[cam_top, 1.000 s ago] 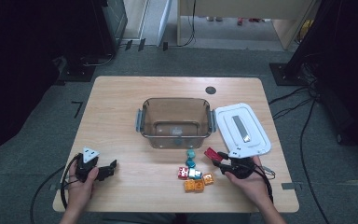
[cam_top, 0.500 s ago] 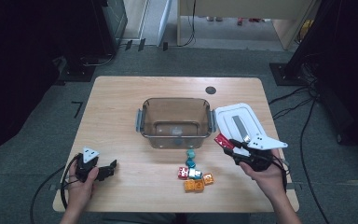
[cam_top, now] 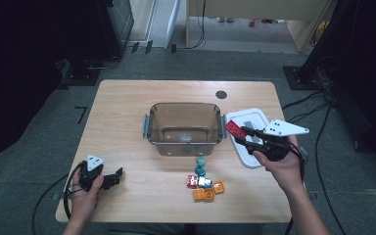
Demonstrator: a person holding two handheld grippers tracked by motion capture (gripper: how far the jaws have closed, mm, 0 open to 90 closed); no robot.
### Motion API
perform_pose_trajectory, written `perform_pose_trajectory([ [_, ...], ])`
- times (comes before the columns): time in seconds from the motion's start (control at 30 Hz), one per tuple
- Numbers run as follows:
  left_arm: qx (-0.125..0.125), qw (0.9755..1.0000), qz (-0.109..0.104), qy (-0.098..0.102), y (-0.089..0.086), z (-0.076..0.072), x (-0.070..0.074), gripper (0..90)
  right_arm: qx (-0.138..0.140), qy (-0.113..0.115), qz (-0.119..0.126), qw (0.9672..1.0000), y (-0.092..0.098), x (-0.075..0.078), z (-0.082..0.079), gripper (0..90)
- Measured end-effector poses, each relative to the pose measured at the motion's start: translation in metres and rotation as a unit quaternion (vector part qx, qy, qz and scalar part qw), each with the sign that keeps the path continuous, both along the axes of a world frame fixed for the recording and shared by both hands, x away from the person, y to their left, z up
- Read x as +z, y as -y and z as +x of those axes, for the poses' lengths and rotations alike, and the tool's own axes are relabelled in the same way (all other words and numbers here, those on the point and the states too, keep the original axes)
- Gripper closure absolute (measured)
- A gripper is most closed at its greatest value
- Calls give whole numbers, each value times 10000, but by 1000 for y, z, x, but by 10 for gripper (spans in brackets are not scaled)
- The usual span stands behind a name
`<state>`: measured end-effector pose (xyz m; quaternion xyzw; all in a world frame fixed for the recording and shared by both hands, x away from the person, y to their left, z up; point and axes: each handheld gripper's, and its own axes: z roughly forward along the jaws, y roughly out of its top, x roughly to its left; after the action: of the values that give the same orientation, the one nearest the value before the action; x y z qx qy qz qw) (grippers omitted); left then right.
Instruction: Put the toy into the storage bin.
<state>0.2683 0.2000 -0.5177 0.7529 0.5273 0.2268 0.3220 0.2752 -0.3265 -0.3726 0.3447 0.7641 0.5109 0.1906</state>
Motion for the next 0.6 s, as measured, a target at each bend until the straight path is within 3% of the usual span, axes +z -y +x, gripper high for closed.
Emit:
perform_pose_trajectory([
  [0.3,-2,10000,3,-2,0,0,0,123,180,25,-142,9997,-21,20,23,600],
  [0.6,1,10000,-1,6,0,0,0,123,419,67,-307,9986,-52,30,47,600],
])
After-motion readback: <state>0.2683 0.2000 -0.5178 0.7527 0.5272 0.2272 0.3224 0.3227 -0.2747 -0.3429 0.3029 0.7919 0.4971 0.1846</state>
